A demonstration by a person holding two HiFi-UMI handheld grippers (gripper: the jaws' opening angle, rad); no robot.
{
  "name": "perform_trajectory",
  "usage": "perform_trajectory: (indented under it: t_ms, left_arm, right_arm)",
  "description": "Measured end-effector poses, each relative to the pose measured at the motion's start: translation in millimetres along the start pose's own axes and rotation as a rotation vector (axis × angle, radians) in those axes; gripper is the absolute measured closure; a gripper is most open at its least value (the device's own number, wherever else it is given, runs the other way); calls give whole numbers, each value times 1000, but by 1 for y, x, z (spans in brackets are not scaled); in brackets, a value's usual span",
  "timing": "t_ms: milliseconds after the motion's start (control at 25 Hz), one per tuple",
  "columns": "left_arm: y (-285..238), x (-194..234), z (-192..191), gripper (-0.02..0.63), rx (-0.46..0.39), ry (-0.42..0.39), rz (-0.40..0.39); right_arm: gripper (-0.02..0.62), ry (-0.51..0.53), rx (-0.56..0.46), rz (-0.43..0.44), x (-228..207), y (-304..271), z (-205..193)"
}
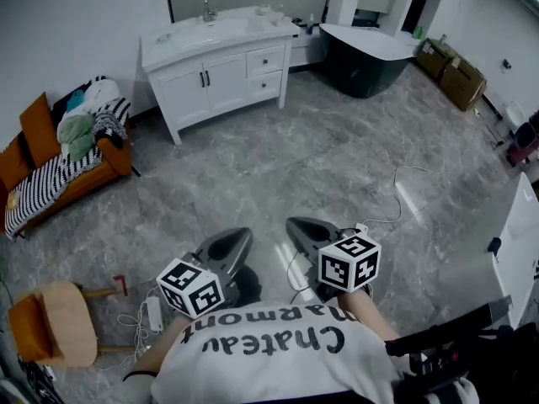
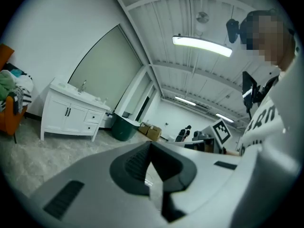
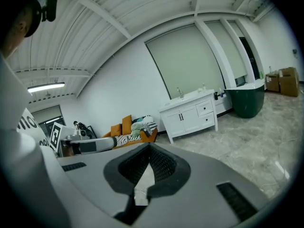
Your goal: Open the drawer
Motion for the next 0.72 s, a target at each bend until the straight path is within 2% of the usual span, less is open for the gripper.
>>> perform_trajectory:
  t_ms: [240, 440, 720]
  left_arm:
    - [-37, 55, 19, 598, 8, 130, -15]
    - [-75, 104, 47, 598, 52, 117, -19]
    - [-124, 160, 103, 598, 74, 105, -72]
  right_arm:
    - [584, -1, 21, -22, -26, -44, 22]
    - [584, -6, 15, -36, -53, -87, 56]
    - [584, -18, 8, -50, -90, -150, 112]
Point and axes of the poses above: the fingertips, and each gripper's own axes: y backward along the fingers, x to its left, z out of its top, the point moved 1 cm from there along y, backward along the fingers
